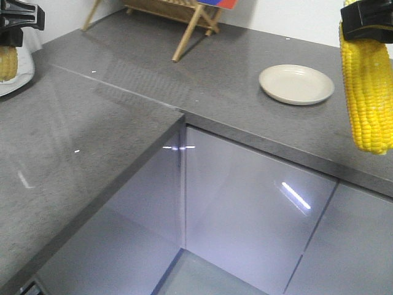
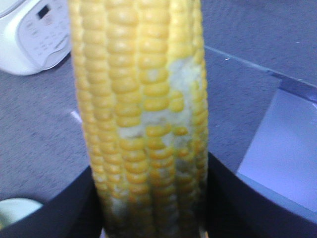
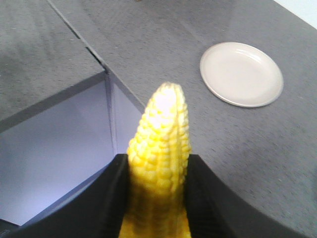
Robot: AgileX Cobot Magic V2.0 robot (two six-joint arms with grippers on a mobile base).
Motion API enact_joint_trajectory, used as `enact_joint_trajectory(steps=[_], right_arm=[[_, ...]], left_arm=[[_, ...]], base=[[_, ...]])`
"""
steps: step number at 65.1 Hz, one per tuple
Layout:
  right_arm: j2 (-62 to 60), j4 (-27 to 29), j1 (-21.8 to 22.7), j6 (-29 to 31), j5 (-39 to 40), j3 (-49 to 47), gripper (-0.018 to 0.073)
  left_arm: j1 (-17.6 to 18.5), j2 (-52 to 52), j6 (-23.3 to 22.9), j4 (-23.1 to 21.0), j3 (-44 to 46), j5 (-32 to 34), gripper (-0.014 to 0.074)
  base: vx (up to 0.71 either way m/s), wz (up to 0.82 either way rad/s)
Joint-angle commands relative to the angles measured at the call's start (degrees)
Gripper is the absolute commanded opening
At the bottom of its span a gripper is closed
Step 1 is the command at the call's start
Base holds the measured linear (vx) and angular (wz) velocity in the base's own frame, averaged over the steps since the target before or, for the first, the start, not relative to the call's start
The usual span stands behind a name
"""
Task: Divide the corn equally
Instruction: 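Drive the base to the counter with the empty white and green plates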
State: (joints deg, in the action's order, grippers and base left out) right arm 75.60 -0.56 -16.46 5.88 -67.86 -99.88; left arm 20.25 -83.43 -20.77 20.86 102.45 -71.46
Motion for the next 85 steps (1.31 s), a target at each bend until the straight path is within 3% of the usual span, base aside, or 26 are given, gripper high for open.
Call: enact_joint_trajectory(steps=[1,85], right_arm=[[-1.7,-0.6,0.2,-0.3,3.7,-1.3,0.0102],[-1.7,-0.6,0.2,-0.3,3.7,-1.3,0.0102]], left_arm=[[0.0,2.0,-0.2,1.4,1.7,3.0,0.0062],[0.0,2.0,-0.2,1.4,1.7,3.0,0.0062]], base=[[0.04,-0.39],[0.04,-0.34]])
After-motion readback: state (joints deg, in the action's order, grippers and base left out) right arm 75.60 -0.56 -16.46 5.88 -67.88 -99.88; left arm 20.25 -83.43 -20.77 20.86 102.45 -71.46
